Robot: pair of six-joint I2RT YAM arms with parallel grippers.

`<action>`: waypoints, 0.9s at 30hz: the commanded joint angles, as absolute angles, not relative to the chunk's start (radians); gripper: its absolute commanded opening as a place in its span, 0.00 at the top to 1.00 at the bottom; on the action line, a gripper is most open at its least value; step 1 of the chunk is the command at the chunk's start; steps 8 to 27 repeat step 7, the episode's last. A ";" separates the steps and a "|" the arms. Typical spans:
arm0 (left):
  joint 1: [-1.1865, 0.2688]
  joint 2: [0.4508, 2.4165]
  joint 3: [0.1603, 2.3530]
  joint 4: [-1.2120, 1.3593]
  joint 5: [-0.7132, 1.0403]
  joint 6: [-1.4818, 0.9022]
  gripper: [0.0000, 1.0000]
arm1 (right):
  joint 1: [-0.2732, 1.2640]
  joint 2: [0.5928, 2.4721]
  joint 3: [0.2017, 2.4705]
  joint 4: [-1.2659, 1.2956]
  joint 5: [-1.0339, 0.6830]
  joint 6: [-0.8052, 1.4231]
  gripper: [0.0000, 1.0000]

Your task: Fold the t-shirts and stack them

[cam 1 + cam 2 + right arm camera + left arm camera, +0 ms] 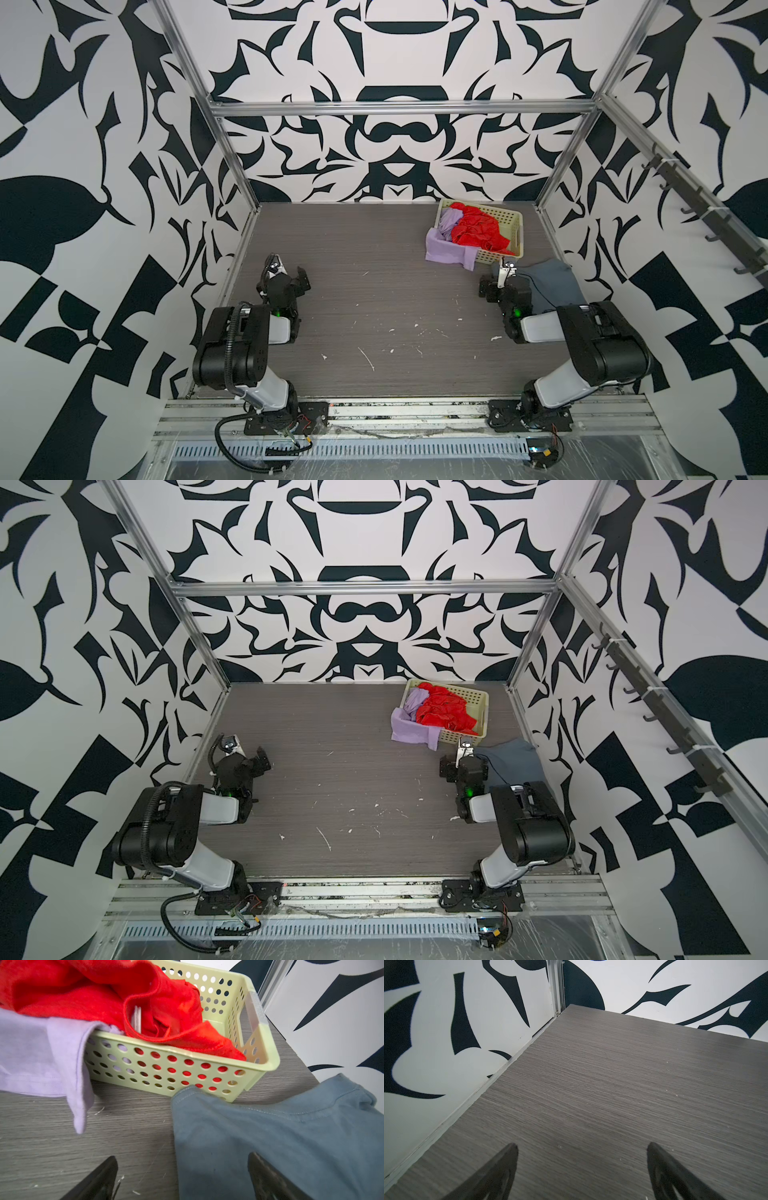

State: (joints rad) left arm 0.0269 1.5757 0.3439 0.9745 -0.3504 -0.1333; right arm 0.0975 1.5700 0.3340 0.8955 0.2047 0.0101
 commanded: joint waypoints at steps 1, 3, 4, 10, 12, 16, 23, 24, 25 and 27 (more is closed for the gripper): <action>0.029 1.567 0.348 0.986 -0.321 -0.131 0.01 | 0.092 1.557 0.353 0.921 0.202 0.004 0.00; 0.029 1.573 0.366 0.962 -0.295 -0.117 0.01 | 0.093 1.565 0.359 0.920 0.203 0.004 0.01; 0.029 1.571 0.366 0.956 -0.293 -0.117 0.01 | 0.092 1.563 0.360 0.917 0.203 0.006 0.00; 0.028 1.569 0.364 0.960 -0.294 -0.118 0.01 | 0.091 1.562 0.359 0.917 0.204 0.005 0.00; 0.028 1.569 0.364 0.960 -0.294 -0.118 0.01 | 0.091 1.562 0.359 0.917 0.204 0.005 0.00; 0.028 1.569 0.364 0.960 -0.294 -0.118 0.01 | 0.091 1.562 0.359 0.917 0.204 0.005 0.00; 0.028 1.569 0.364 0.960 -0.294 -0.118 0.01 | 0.091 1.562 0.359 0.917 0.204 0.005 0.00; 0.028 1.569 0.364 0.960 -0.294 -0.118 0.01 | 0.091 1.562 0.359 0.917 0.204 0.005 0.00; 0.028 1.569 0.364 0.960 -0.294 -0.118 0.01 | 0.091 1.562 0.359 0.917 0.204 0.005 0.00; 0.028 1.569 0.364 0.960 -0.294 -0.118 0.01 | 0.091 1.562 0.359 0.917 0.204 0.005 0.00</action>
